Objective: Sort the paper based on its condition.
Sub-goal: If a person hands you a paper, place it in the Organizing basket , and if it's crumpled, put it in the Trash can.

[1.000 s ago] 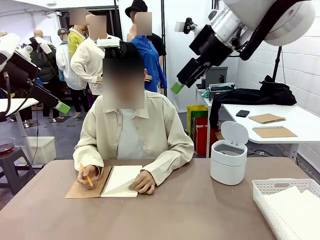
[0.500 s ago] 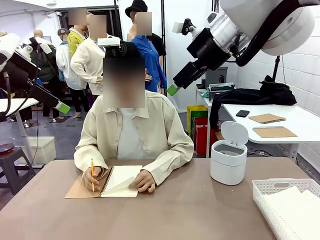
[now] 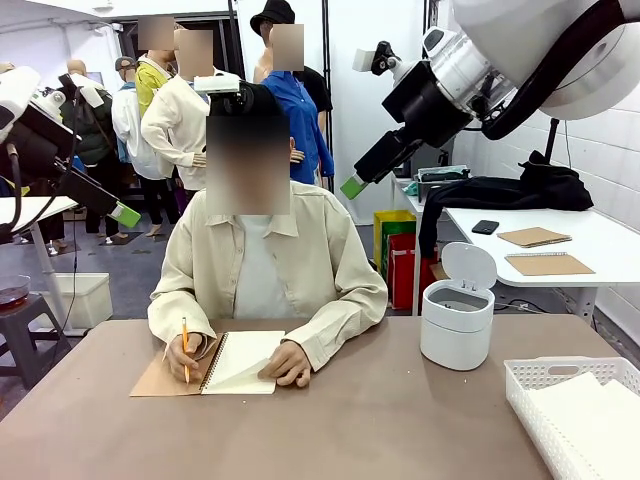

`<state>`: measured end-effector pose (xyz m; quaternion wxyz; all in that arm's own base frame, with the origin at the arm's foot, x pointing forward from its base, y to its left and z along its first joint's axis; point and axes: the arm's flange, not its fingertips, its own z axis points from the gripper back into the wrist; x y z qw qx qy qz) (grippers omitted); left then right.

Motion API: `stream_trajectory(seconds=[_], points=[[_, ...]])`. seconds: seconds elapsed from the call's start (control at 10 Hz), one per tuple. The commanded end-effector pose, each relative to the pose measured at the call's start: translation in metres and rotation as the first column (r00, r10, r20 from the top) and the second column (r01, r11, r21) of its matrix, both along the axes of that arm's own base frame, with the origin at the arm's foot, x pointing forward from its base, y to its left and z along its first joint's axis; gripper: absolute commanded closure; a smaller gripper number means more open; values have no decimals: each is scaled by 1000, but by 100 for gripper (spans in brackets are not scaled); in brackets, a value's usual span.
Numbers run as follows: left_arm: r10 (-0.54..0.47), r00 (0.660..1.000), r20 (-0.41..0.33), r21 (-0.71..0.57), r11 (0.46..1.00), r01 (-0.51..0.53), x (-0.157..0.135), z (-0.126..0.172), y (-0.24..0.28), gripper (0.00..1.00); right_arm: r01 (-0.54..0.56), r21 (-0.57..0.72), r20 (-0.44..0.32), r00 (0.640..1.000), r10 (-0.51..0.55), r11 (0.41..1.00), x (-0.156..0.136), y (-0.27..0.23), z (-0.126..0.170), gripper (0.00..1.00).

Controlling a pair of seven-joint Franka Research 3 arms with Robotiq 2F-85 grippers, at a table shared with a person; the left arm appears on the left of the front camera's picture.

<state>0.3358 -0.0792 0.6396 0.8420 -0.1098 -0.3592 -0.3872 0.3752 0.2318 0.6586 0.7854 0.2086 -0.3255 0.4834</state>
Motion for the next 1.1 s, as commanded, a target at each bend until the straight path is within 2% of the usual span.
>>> stream_trajectory(seconds=[0.0, 1.0], points=[[0, 1000, -1, -6, 1000, 0, 0, 1, 0, 0, -4, -1, -4, 1000, 4, 1000, -1, 1, 0, 0], [0, 1000, -1, -6, 1000, 0, 0, 1, 0, 0, -4, -1, -4, 1000, 4, 1000, -1, 1, 0, 0]])
